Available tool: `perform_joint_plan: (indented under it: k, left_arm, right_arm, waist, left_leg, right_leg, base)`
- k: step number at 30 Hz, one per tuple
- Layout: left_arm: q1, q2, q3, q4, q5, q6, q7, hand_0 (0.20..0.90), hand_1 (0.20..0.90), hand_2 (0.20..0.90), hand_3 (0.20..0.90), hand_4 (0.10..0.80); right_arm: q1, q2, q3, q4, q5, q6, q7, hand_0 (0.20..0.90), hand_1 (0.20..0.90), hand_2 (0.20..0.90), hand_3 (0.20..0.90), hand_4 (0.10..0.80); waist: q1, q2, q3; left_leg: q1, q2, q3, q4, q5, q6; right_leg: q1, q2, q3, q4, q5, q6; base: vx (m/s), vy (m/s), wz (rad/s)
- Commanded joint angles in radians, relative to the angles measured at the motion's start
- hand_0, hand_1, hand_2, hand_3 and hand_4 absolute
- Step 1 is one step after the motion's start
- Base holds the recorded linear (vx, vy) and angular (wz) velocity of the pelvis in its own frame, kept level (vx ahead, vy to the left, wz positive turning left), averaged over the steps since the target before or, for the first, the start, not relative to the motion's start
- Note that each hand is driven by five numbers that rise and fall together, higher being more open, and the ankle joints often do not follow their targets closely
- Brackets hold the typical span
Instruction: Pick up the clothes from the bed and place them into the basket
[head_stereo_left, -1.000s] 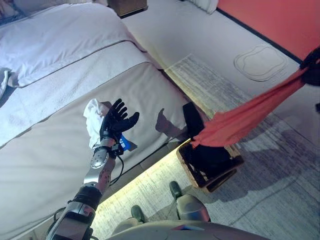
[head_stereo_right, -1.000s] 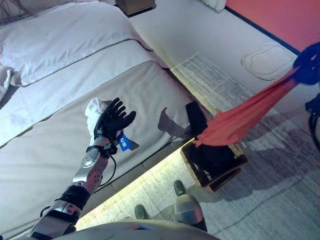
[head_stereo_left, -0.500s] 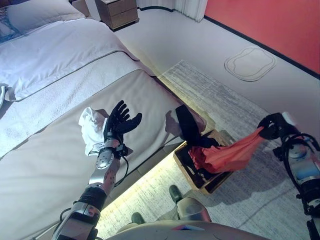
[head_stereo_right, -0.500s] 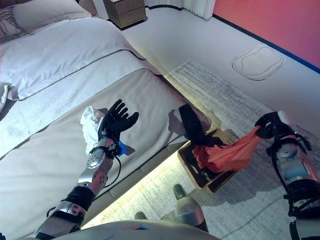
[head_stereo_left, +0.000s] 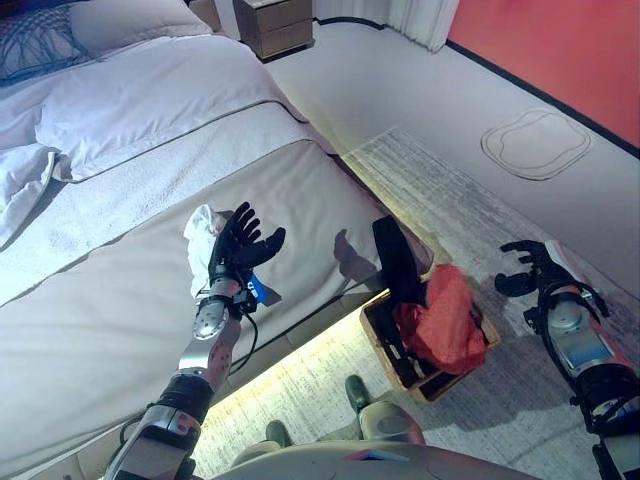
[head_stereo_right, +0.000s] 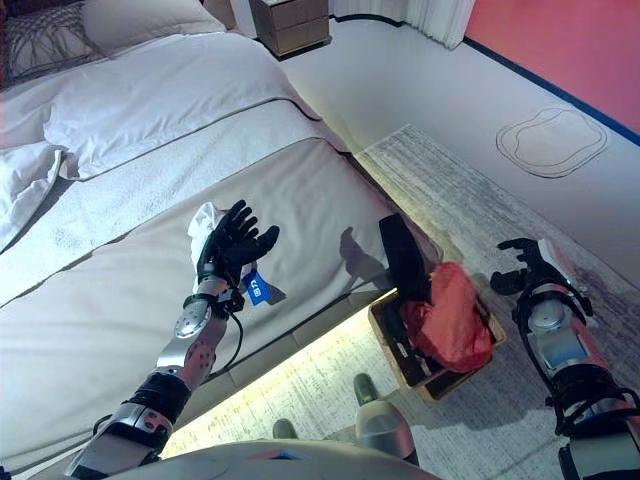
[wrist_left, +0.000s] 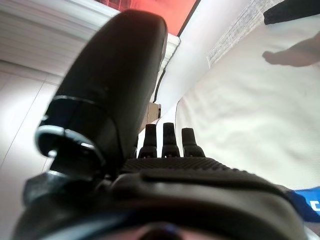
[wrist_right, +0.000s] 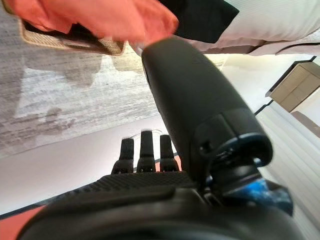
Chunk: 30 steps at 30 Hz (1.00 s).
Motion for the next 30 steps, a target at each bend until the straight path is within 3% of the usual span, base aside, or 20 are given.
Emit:
perform_joint_plan:
  k: [1, 9, 18, 24, 30]
  left_arm:
    - [-0.048, 0.035, -0.024, -0.028, 0.032, -0.080, -0.034, 0.900, 0.900, 0.900, 0.900, 0.800]
    - [-0.043, 0.038, -0.008, -0.047, 0.043, -0.077, -0.015, 0.900, 0.900, 0.900, 0.900, 0.800]
    - [-0.040, 0.032, 0.010, -0.052, 0.043, -0.077, 0.010, 0.900, 0.900, 0.900, 0.900, 0.800]
    - [-0.038, 0.041, 0.014, -0.065, 0.055, -0.072, 0.042, 0.900, 0.900, 0.900, 0.900, 0.800]
    - [-0.015, 0.061, 0.039, -0.081, 0.067, -0.065, 0.040, 0.900, 0.900, 0.900, 0.900, 0.800]
  right_arm:
    - [-0.140, -0.065, -0.040, -0.011, 0.008, -0.042, -0.074, 0.900, 0.900, 0.900, 0.900, 0.800]
    - [-0.154, -0.070, -0.042, -0.114, 0.001, -0.012, -0.095, 0.900, 0.900, 0.900, 0.900, 0.800]
    - [-0.293, -0.024, 0.006, -0.282, -0.084, 0.068, -0.232, 0.900, 0.900, 0.900, 0.900, 0.800]
    - [-0.474, 0.014, 0.131, -0.266, -0.159, 0.122, -0.242, 0.900, 0.900, 0.900, 0.900, 0.800]
    - [-0.549, 0.024, 0.214, -0.210, -0.136, 0.084, -0.197, 0.900, 0.900, 0.900, 0.900, 0.800]
  waist:
    - [0.025, -0.023, -0.064]
    - [0.050, -0.031, -0.060]
    - [0.114, -0.032, -0.060]
    - [0.192, -0.032, -0.060]
    - [0.255, -0.033, -0.053]
  left_leg:
    - [-0.035, 0.027, -0.077, 0.045, -0.111, 0.006]
    - [-0.037, 0.029, -0.114, 0.029, -0.095, -0.001]
    - [-0.042, 0.023, -0.187, 0.032, -0.088, -0.008]
    - [-0.075, 0.007, -0.254, 0.046, -0.076, -0.008]
    - [-0.086, -0.005, -0.313, 0.046, -0.067, -0.009]
  right_leg:
    - [-0.027, -0.030, -0.028, 0.091, -0.068, 0.027]
    - [-0.013, -0.037, -0.057, 0.085, -0.075, 0.023]
    - [0.027, -0.050, -0.114, 0.071, -0.090, 0.011]
    - [0.038, -0.066, -0.180, 0.082, -0.109, 0.000]
    - [0.062, -0.077, -0.247, 0.100, -0.134, -0.011]
  base:
    - [0.000, -0.006, 0.12]
    - [0.008, -0.013, 0.11]
    - [0.028, -0.033, 0.20]
    - [0.013, -0.040, 0.35]
    - [0.043, -0.053, 0.36]
